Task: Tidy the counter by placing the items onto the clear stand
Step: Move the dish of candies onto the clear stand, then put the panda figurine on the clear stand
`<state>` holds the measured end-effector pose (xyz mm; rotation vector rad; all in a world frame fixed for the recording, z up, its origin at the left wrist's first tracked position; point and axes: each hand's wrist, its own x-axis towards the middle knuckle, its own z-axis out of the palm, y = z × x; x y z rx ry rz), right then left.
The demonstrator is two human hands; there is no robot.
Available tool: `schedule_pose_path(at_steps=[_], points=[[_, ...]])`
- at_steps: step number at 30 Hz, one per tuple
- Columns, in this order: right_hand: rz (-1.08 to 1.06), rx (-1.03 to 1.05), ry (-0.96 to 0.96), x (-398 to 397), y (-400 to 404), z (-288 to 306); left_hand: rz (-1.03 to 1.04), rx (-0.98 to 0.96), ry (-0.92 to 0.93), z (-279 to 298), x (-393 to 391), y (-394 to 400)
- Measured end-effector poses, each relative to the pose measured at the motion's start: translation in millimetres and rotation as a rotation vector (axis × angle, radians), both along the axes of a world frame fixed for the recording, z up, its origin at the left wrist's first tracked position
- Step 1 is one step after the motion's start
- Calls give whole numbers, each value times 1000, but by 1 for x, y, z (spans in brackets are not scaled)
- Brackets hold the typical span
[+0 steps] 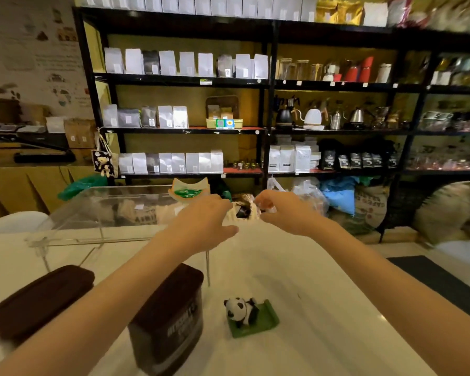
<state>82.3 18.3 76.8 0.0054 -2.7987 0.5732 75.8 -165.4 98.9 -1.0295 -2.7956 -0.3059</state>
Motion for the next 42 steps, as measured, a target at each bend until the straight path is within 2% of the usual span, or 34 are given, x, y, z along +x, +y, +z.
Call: schedule_pose_path(at_steps=[4, 9, 13, 19, 25, 31, 38, 42], points=[[7, 31, -33, 42, 8, -36, -50, 25, 44, -31, 31, 9], [16, 9, -88, 77, 10, -90, -44, 66, -130, -81, 64, 12], [55, 3, -182, 94, 2, -121, 73, 73, -233, -119, 71, 12], [19, 78, -99, 101, -7, -138, 140, 182, -296, -137, 73, 7], [32, -35, -70, 95, -14, -146, 144, 242, -266, -139, 68, 2], [3, -211, -1, 94, -8, -137, 132, 187, -189, -130, 70, 6], [-21, -299, 197, 77, 3, -81, 58, 206, 11, -68, 62, 9], [2, -287, 277, 57, -6, -40, 30, 322, 13, -24, 40, -4]])
